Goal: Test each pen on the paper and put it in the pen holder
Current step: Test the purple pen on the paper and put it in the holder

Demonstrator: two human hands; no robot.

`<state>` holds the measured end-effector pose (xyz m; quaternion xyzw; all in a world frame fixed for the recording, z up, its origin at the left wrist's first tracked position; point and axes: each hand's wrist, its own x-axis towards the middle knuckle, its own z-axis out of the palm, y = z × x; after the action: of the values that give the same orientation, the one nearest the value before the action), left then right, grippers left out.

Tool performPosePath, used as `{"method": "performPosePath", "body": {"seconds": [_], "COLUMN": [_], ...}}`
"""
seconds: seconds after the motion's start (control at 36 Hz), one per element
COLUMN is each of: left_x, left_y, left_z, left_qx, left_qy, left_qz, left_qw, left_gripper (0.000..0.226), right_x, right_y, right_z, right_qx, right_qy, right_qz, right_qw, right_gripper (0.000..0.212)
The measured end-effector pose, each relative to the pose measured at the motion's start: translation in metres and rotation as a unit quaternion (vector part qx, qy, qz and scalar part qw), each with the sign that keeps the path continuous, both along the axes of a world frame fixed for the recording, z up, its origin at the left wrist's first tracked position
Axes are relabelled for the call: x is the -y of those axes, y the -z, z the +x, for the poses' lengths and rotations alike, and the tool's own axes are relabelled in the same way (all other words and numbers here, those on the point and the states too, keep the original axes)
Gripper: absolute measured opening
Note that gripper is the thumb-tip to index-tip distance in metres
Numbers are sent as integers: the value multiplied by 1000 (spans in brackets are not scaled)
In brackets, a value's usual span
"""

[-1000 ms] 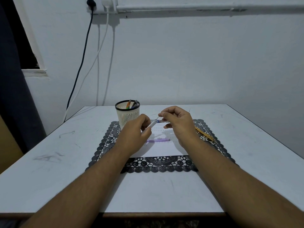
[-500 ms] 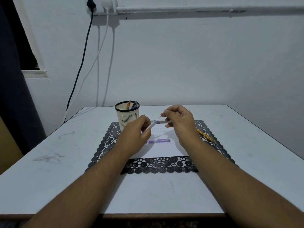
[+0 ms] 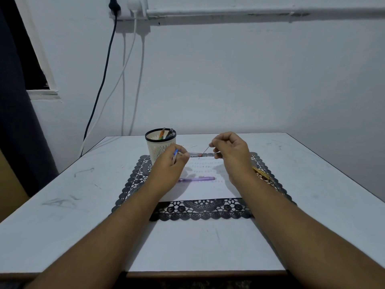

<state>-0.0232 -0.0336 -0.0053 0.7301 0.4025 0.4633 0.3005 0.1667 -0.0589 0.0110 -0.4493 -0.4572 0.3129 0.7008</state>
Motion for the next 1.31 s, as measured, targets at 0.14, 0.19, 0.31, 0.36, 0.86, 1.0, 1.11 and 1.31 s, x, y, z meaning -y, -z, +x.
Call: {"method": "performPosePath", "body": {"seconds": [0.14,0.19,0.31,0.36,0.86,1.0,1.11,1.31], "left_x": [-3,-3,-1,-1,-6,-7,-10,-13], "left_y": [-2,-3,-4,-2,-1,2,3,4], "left_z": [0,1,1,0,0,0,-1,-1], "left_qx": [45,44,39,29,42,46,52,72], "left_qy": [56,50,44,44,35,38,40,34], "left_qz": [-50,-54,-54,-50,-46,-45,-43,-49], "left_qw": [996,996,997,997,997,997,997,996], "left_gripper": [12,13,17,19,20,20,20,20], "right_x": [2,3,3,3,2,2,2,1], "right_y": [5,6,7,8,5,7,6,5], "right_z": [-13,-15,-16,-16,-16,-16,-16,-13], "right_qx": [65,74,68,57,35,24,1,-56], "right_qy": [-32,-38,-48,-56,-81,-85,-95,-121], "right_qz": [-4,-4,-7,-13,-22,-30,-47,-86], "right_qw": [997,997,997,997,996,996,994,987], "right_gripper": [10,8,7,7,13,14,14,9]}}
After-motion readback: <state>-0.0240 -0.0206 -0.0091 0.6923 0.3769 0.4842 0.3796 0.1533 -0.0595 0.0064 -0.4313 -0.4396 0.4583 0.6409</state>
